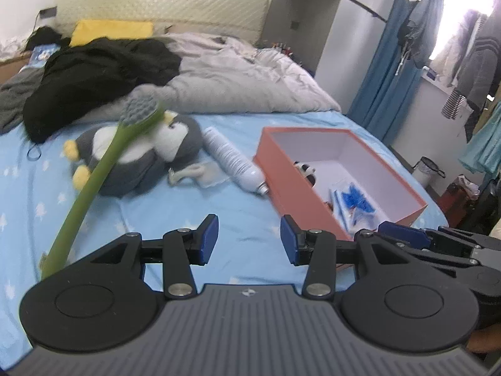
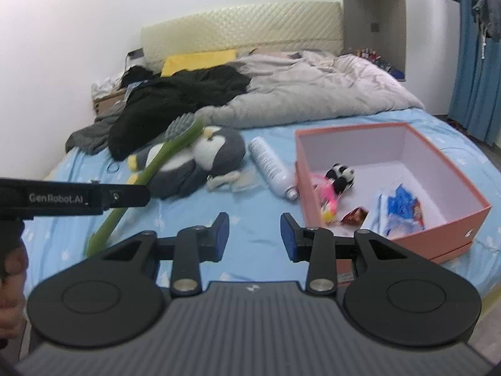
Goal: Organize soft objects
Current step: 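Withdraw both tools from the pink box back over the bed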
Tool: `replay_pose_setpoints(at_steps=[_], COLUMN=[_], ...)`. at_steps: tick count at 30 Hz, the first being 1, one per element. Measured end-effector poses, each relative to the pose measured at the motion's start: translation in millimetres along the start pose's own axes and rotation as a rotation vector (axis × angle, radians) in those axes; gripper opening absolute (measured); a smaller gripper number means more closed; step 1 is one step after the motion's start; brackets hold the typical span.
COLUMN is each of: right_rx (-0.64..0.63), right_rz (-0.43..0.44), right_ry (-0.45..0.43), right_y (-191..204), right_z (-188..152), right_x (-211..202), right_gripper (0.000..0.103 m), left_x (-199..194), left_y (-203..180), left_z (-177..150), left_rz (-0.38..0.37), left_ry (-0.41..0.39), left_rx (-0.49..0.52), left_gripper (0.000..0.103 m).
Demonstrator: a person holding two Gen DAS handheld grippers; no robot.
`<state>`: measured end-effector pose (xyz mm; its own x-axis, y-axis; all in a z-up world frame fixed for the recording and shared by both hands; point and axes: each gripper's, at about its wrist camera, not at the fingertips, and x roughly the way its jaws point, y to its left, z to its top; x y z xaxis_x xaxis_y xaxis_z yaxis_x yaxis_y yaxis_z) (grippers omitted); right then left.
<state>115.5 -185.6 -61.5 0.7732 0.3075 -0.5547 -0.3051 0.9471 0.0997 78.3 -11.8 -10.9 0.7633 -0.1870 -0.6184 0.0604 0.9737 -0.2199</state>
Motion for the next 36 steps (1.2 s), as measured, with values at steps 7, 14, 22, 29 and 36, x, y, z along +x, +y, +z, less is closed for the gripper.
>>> replay_pose_setpoints(at_steps=[7,14,22,29,36], right_rx=[-0.037,-0.07,-0.081,-0.122,-0.173], right_rz=[0.022,0.024,0.019,0.017,0.001], right_ry=[0.03,0.039,0.079,0.119,0.147], right_y=[19,25,22,23,24], right_z=[-9,-3,4,8,15], right_x=[22,49,89,133,180], right_gripper=[0.039,0.039,0.039,0.039,0.051], left_x=[23,54,98,145,201], left_y=[23,36,61,90,117], left_z=[-7,4,16,25,38], left_rz=[0.029,0.04,0.066,0.088,0.079], left_ry=[0.055,0.085,0.135,0.183,0.205], left_rx=[-0.04,-0.052,-0.084,-0.112,-0.126], left_gripper=[0.05,0.056,0.058,0.06,0.06])
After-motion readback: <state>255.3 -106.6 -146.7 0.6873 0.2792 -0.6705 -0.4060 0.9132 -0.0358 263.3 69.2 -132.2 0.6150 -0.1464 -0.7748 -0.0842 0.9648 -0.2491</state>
